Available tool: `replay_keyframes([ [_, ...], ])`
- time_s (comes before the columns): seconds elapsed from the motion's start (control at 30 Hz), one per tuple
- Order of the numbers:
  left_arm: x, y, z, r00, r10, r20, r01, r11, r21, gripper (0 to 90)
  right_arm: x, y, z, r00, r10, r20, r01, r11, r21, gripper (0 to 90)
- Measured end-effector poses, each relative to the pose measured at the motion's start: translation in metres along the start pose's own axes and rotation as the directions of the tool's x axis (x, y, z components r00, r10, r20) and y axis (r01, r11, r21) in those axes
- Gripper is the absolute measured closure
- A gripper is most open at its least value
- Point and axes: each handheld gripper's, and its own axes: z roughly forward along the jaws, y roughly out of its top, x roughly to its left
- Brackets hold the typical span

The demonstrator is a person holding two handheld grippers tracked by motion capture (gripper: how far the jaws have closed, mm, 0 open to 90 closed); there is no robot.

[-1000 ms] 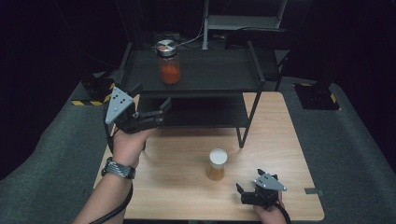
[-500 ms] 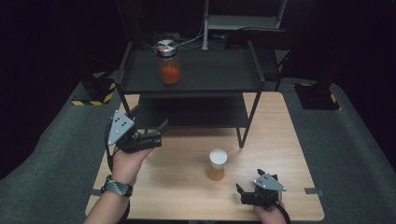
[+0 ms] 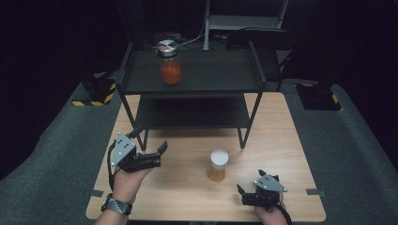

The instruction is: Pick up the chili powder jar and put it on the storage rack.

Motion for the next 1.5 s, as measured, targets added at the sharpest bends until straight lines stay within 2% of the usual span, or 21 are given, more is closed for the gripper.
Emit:
replay_keyframes([
  [0.37,0.001,-0.032,-0.010,0.9998,-0.017,0.008,0.016,0.9978,0.064,0.4,0.001,0.000,0.000,1.0000,-0.006,0.005,0.006,1.000,0.002,0.0],
  [0.63,0.002,-0.061,-0.015,0.9982,-0.060,0.003,0.059,0.9914,0.117,0.4,0.002,0.001,0.000,0.9999,-0.012,0.008,0.012,1.000,0.004,0.0],
  [0.73,0.002,-0.068,-0.016,0.9979,-0.064,-0.003,0.064,0.9893,0.131,0.4,0.003,0.001,0.000,0.9998,-0.017,0.008,0.017,1.000,0.006,0.0],
  [0.87,0.005,-0.078,-0.018,0.9966,-0.081,-0.013,0.082,0.9834,0.162,0.4,0.004,0.002,0.001,0.9997,-0.020,0.010,0.020,1.000,0.009,0.0],
  [1.03,0.006,-0.088,-0.019,0.9962,-0.083,-0.025,0.087,0.9782,0.189,0.4,0.005,0.002,0.001,0.9996,-0.026,0.013,0.026,1.000,0.012,0.0],
  [1.23,0.004,-0.096,-0.020,0.9973,-0.064,-0.037,0.071,0.9721,0.224,0.4,0.006,0.002,0.001,0.9992,-0.035,0.018,0.035,0.999,0.013,0.0],
  [1.5,0.005,-0.100,-0.020,0.9986,-0.048,-0.020,0.052,0.9639,0.261,0.4,0.010,0.004,0.002,0.9985,-0.046,0.028,0.046,0.999,0.022,0.0],
])
